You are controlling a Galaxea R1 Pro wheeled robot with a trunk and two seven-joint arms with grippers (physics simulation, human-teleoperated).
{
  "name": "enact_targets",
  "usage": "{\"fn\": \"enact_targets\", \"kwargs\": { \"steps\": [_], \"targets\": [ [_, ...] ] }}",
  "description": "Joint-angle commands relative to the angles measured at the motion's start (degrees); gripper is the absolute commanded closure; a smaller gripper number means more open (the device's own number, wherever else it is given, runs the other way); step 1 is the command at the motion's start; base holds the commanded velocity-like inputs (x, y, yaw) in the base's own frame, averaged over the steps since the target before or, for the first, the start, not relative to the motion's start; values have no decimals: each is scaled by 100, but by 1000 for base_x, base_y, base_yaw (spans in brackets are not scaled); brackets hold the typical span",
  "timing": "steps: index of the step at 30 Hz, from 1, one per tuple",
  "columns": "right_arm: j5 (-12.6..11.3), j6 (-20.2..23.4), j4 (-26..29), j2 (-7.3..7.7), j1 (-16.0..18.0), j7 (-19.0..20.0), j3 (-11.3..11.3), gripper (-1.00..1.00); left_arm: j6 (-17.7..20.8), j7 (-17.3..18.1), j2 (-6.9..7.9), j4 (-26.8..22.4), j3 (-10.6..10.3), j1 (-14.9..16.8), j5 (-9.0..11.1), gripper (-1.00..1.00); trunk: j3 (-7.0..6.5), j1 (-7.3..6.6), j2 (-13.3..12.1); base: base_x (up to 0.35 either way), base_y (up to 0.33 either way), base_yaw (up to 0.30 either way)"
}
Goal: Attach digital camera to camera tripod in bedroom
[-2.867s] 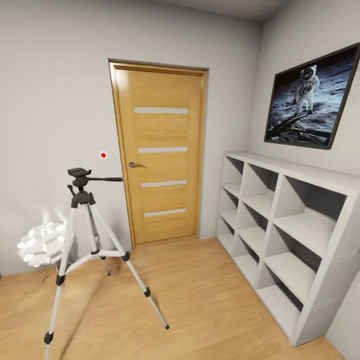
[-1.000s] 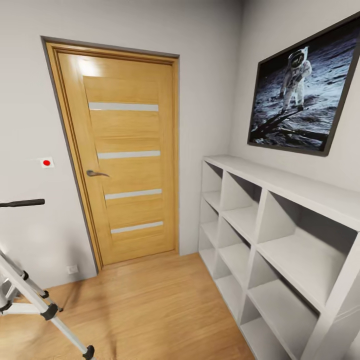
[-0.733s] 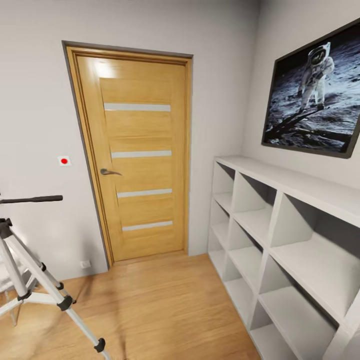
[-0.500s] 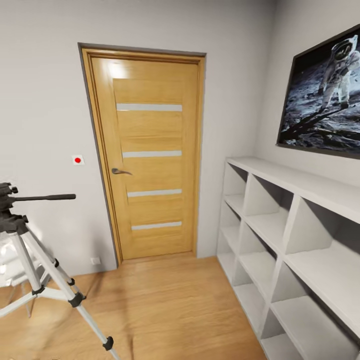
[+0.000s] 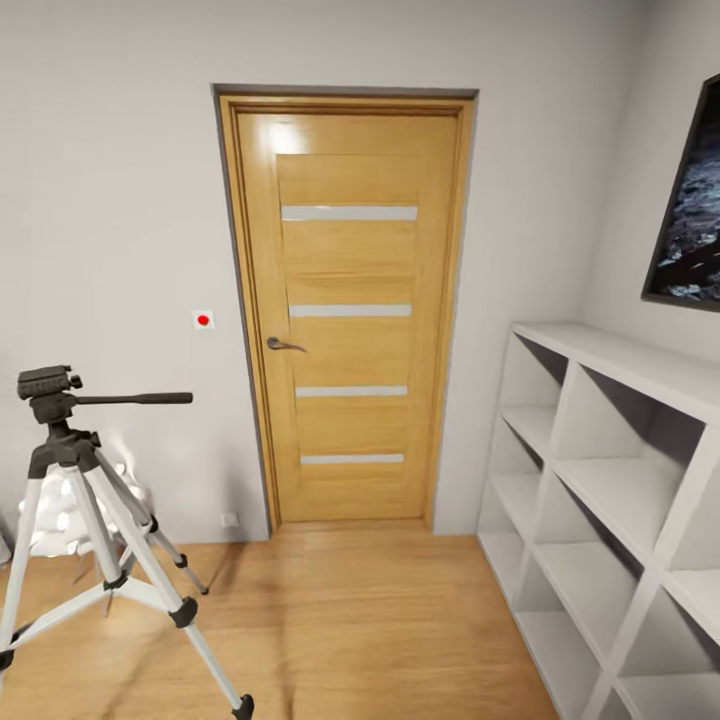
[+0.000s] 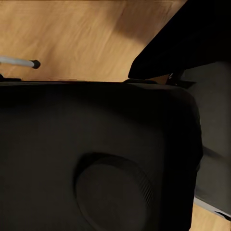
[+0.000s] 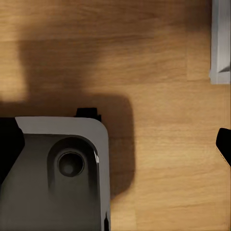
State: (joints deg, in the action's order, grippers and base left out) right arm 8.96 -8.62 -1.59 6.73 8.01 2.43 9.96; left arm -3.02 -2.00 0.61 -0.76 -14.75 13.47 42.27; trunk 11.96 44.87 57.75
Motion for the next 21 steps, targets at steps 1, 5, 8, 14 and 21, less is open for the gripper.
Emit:
{"fn": "enact_targets", "kwargs": {
  "steps": [1,5,8,14,21],
  "targets": [
    [54,-34,-17,4,7,13,50,-100,-10,-13,0,-3,-49,4,36,100,8,2,6,69,0,276],
    [54,-34,-17,4,7,14,50,-100,-15,-12,-2,-3,-47,2,36,100,8,2,6,38,0,276],
    [53,-34,-17,4,7,17,44,-100,-18,-12,0,-3,-43,1,36,100,8,2,6,11,0,276],
    [53,-34,-17,4,7,20,42,-100,-21,-11,-1,-3,-38,3,36,100,8,2,6,3,0,276],
    [53,-34,-17,4,7,21,34,-100,-23,-17,-3,-3,-37,1,36,100,8,2,6,1,0,276]
  ]
}}
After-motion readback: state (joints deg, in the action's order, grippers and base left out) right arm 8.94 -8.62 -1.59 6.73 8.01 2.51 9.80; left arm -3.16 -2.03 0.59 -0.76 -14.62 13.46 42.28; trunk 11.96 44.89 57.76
